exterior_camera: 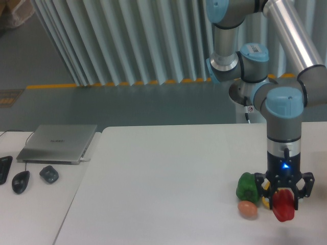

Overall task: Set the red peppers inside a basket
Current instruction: 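Lift the red bell pepper and carry it away from the table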

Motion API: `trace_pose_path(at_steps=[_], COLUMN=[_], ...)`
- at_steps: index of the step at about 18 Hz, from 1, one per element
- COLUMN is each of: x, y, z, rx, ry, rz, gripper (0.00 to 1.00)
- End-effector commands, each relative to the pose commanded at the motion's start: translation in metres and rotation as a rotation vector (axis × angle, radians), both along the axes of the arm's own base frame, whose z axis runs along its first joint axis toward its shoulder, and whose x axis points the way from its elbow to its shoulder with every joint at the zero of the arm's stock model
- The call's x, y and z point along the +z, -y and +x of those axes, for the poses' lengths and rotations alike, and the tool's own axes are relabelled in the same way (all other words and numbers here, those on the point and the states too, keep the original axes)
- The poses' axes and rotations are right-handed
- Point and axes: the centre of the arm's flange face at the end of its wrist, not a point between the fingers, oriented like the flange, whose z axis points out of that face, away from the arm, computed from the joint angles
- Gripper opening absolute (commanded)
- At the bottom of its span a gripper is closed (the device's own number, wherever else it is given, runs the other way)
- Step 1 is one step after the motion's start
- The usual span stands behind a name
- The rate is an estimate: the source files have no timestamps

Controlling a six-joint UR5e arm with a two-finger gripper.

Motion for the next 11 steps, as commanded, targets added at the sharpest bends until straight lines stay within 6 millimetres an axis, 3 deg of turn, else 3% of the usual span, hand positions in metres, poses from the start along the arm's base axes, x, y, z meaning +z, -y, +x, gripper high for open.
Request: trace_pose_path(at_steps=[6,11], x=[0.014,0.038], y=[0.019,0.053], z=[0.016,-0.006], rx=[-0.306,-0.710], ry=[0.019,-0.158], rz=[-0.124,-0.320], gripper=[0.57,0.57])
